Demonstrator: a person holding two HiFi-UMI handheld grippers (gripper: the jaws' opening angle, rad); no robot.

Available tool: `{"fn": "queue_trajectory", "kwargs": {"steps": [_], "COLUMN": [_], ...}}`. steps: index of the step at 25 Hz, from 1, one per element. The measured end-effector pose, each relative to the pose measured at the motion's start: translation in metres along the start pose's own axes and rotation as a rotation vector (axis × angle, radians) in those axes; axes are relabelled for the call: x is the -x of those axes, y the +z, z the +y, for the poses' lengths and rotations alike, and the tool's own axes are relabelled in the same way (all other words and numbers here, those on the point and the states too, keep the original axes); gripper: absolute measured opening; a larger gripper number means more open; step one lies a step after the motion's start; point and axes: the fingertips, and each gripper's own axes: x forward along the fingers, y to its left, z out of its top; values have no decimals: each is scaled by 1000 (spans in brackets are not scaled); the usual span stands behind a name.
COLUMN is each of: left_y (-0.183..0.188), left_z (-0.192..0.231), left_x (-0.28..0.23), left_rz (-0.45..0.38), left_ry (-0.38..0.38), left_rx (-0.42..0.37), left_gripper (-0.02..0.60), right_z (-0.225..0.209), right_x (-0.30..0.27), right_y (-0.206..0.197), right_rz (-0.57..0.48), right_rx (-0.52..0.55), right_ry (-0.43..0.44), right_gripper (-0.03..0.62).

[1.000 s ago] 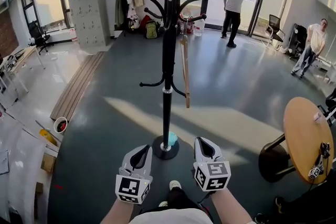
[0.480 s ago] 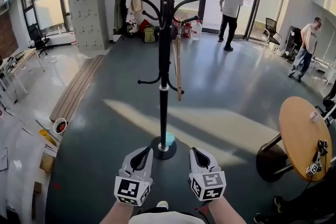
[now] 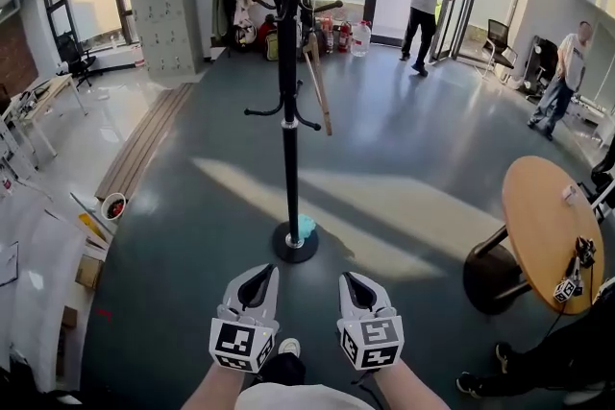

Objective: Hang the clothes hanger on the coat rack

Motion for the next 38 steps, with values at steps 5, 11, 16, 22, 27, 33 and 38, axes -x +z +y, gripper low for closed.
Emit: {"fn": "queue_trajectory", "kwargs": {"steps": [5, 11, 16, 22, 27, 33, 38], "left_y": [0, -8, -8, -5, -8, -7, -4], "left_z": [-38, -72, -95, -107, -114, -112, -110], "left_x": [45, 102, 136, 158, 163, 166, 168], "left_rz": [-4, 10, 7, 4, 9, 10, 10], "left_ry": [24, 63, 80, 84, 78, 71, 68], "left_rx": [-4, 0, -4, -20, -52, -54, -50], "left_gripper": [0, 0, 0, 0, 0, 0, 0], "right_z": [14, 36, 50, 63, 65, 65, 64], "right_x": [49, 105, 141, 164, 172, 172, 174], "right_y": [-19, -36, -43, -42, -40, -44, -41], "right_rz": [-2, -22, -38, -64, -85, -75, -72], "right_rx": [25, 26, 30, 49, 81, 66, 54], "right_ry": [13, 43, 79, 95, 87, 79, 72], "right_gripper": [28, 28, 28, 28, 26, 26, 25]}}
